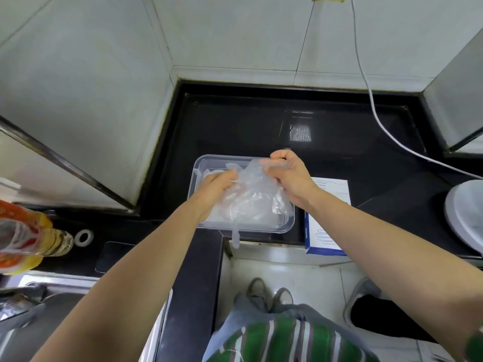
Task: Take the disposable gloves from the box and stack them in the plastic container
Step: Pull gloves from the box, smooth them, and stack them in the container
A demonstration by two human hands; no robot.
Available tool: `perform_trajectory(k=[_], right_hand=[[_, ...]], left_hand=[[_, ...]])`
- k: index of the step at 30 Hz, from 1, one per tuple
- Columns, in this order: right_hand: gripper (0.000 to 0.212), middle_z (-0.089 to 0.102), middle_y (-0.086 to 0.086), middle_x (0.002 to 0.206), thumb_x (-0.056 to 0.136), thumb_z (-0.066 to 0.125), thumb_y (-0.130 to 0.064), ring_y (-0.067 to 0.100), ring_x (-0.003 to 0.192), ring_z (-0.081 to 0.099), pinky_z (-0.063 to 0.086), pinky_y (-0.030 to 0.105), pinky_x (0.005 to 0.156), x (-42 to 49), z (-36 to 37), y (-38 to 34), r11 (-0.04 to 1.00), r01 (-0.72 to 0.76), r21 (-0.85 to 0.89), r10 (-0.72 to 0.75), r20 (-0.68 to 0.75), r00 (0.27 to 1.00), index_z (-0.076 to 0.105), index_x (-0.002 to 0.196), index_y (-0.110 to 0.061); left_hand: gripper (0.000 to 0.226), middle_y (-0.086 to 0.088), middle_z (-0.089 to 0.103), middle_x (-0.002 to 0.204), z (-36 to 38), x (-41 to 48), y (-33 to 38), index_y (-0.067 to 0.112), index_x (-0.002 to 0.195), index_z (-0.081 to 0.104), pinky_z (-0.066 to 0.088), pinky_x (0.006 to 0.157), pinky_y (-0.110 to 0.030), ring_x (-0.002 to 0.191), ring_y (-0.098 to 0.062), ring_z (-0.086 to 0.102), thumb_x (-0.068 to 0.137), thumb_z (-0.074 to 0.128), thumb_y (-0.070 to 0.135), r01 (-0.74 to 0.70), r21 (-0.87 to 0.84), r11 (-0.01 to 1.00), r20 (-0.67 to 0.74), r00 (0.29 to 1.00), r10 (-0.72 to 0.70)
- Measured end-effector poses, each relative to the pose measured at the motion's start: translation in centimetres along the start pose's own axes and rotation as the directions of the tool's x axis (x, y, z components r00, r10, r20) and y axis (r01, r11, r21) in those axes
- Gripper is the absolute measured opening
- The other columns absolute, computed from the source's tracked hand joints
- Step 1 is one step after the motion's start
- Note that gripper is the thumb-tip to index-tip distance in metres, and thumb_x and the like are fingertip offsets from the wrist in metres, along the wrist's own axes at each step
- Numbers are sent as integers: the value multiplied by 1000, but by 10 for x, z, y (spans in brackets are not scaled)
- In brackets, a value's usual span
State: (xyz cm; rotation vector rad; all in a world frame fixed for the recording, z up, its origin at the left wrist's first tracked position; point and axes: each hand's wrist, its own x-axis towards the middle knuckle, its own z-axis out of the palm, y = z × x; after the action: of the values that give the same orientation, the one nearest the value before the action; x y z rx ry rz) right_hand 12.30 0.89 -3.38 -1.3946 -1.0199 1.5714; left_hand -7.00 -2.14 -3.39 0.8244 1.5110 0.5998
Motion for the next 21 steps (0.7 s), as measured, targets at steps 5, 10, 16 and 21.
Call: perform_trajectory(k=[5, 10, 16, 21], right_hand=[[33, 75, 8, 105, 85, 62, 7, 33, 85, 49, 42, 41, 72, 1, 2, 6, 1000, 26, 16, -28, 127, 991, 55, 107, -16], [30, 74, 3, 101, 88, 66, 4, 31, 89, 62, 52, 44, 79, 2, 1, 6, 999, 44, 18, -45, 60, 997, 57, 107, -18], [29, 65, 16, 113, 89, 65, 2, 25, 98, 64, 54, 47, 92, 3, 3, 10, 993, 92, -70, -82, 125, 989, 61, 109, -18], [30, 63, 9, 118, 90, 64, 2, 25, 105, 64, 55, 44, 94, 2, 2, 7, 980, 149, -133, -135, 110, 985, 62, 115, -14]], left_hand=[[50, -7, 70, 114, -5, 0, 0, 13, 116, 68, 53, 89, -34, 104, -21, 66, 80, 73, 47, 133, -114, 985, 272, 957, -98], [26, -3, 68, 102, -6, 13, -1, 21, 101, 70, 55, 82, -33, 97, -19, 63, 85, 72, 42, -101, -294, 951, -173, 984, 51], [44, -9, 69, 118, -7, 11, -5, 15, 117, 68, 55, 93, -38, 106, -24, 68, 81, 77, 39, 122, -84, 989, 145, 983, -109], [63, -8, 70, 118, -12, 12, -1, 22, 122, 66, 51, 99, -44, 111, -26, 66, 74, 70, 63, 234, -260, 937, 259, 951, -165]])
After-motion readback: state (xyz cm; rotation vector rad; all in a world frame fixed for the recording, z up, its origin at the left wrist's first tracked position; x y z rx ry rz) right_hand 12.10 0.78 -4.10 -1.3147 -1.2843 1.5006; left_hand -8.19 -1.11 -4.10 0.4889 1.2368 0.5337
